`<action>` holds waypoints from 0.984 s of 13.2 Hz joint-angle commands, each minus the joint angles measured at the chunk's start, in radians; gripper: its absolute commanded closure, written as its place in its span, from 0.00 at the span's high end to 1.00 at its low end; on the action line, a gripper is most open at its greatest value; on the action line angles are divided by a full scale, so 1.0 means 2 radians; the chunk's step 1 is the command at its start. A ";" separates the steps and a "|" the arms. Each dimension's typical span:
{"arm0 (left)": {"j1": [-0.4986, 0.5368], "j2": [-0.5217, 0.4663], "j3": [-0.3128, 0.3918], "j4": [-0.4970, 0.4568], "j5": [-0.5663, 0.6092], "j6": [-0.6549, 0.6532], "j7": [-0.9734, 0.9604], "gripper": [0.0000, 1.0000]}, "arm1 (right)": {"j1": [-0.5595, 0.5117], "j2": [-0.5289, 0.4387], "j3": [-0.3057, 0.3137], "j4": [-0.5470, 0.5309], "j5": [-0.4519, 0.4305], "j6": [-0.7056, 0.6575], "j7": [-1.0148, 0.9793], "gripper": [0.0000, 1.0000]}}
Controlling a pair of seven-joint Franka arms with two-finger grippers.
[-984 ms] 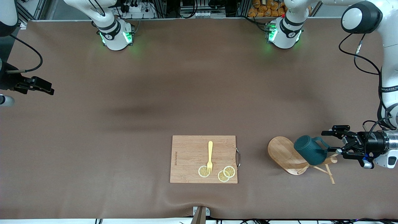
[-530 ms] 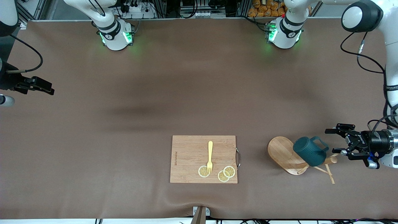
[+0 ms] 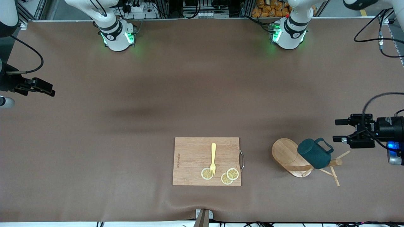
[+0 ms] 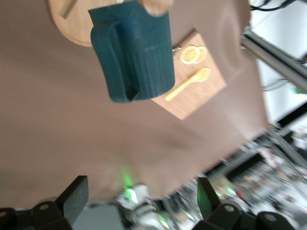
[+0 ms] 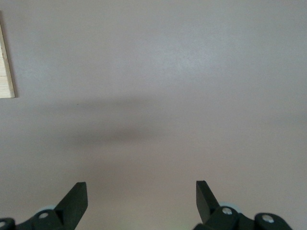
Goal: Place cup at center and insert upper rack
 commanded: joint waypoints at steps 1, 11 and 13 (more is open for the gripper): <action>-0.028 -0.100 -0.031 -0.116 0.103 0.069 0.011 1.00 | -0.001 0.000 0.001 0.003 0.006 0.000 0.007 1.00; -0.071 -0.322 -0.012 -0.275 0.312 0.076 0.169 1.00 | 0.003 -0.001 0.004 0.014 0.007 -0.002 0.004 1.00; -0.071 -0.344 -0.012 -0.269 0.333 0.044 0.201 1.00 | 0.004 -0.001 0.004 0.013 0.007 -0.003 0.003 1.00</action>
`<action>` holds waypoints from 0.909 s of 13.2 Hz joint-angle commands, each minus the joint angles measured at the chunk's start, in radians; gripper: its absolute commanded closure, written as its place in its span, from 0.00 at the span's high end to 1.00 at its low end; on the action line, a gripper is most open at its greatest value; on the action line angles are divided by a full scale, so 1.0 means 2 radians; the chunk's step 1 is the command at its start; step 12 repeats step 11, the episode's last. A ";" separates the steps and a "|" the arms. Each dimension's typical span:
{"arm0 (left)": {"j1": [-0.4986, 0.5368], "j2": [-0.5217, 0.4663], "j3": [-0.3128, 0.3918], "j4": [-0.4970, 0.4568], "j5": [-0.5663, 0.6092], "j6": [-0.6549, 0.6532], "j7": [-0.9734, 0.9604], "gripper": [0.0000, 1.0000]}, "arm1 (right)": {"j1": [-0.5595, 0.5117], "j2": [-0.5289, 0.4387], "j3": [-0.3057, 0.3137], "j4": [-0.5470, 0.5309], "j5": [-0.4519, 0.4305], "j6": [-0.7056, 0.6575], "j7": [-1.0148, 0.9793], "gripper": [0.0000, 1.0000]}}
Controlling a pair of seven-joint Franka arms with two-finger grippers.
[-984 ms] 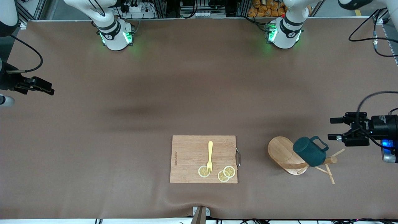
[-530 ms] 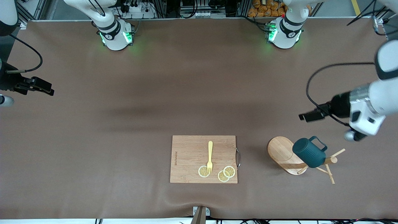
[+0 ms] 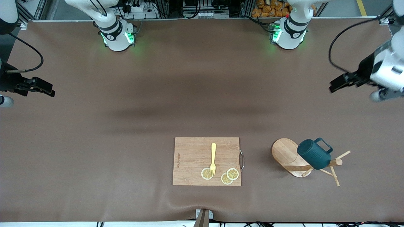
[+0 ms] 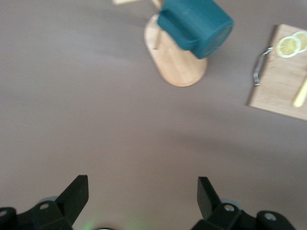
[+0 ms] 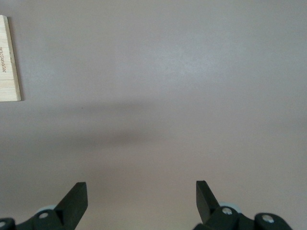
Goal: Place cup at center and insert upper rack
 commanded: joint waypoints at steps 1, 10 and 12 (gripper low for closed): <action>0.001 -0.048 0.000 -0.022 0.020 -0.021 0.029 1.00 | 0.002 0.000 -0.001 0.005 0.006 -0.006 0.002 1.00; -0.008 -0.045 -0.001 -0.022 0.011 -0.023 0.034 1.00 | 0.002 -0.008 -0.005 -0.002 0.006 -0.030 0.008 1.00; -0.008 -0.041 -0.001 -0.022 0.007 -0.022 0.034 1.00 | 0.002 -0.010 -0.005 -0.002 0.007 -0.037 0.008 1.00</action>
